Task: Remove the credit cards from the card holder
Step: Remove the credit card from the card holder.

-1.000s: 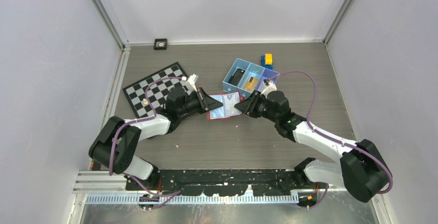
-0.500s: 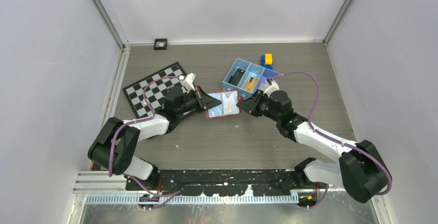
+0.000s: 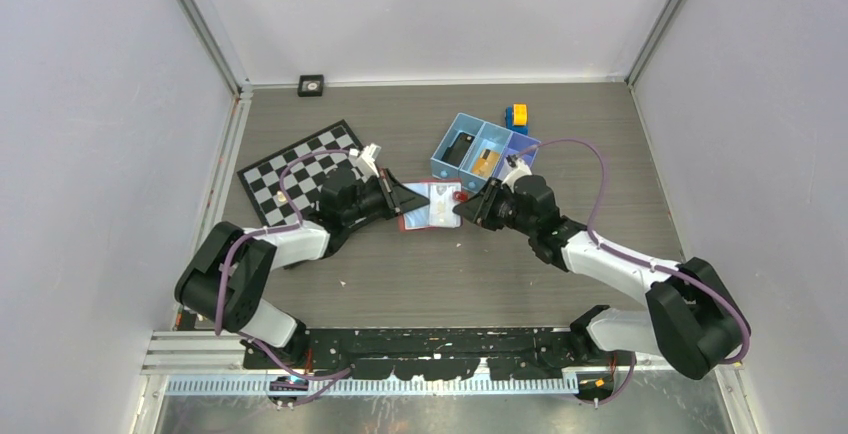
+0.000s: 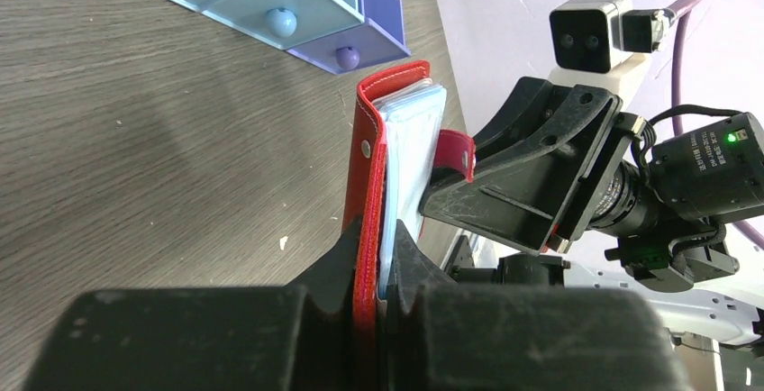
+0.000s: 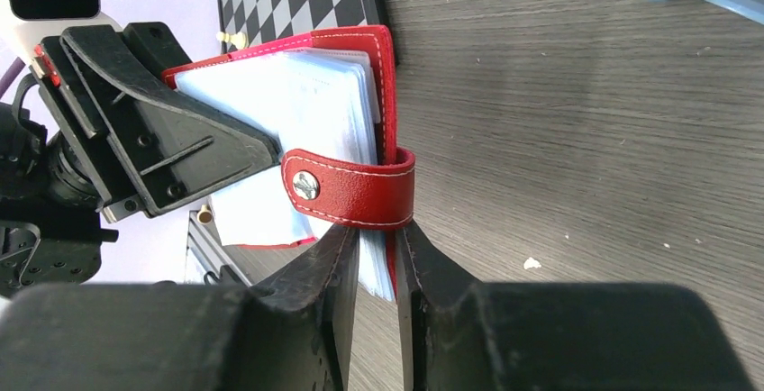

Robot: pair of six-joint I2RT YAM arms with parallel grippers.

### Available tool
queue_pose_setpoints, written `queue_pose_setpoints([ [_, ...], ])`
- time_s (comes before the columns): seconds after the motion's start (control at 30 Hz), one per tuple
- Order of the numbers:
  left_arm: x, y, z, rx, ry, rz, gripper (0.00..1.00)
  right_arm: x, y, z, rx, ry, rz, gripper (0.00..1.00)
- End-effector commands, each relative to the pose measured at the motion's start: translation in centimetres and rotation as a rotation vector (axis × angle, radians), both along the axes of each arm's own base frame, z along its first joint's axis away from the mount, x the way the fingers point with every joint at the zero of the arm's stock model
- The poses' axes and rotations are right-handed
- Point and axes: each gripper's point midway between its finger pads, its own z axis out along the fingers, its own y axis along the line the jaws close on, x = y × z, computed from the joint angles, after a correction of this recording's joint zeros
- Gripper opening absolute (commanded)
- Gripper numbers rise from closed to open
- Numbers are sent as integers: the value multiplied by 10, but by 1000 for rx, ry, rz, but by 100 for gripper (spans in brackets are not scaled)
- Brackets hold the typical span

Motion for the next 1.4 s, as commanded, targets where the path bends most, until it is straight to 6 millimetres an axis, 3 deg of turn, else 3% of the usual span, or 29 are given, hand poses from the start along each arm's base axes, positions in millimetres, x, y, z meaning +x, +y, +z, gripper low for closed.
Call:
queue_pose_setpoints([
  [0.0, -5, -17, 37, -79, -114, -83, 0, 6, 16, 26, 29, -68, 43, 27],
  [0.5, -8, -26, 31, -66, -87, -115, 0, 0, 22, 32, 41, -92, 80, 30],
  [0.77, -2, -14, 35, -88, -84, -70, 0, -4, 14, 49, 89, -148, 45, 60],
  [0.83, -2, -13, 37, -99, -87, -71, 0, -5, 12, 52, 97, -159, 41, 62],
  [1.1, -1, -12, 32, -91, -70, -65, 0, -9, 14, 64, 144, -189, 67, 28],
  [1.37, 2, -11, 26, -73, -52, -57, 0, -14, 16, 72, 175, -216, 92, 28],
])
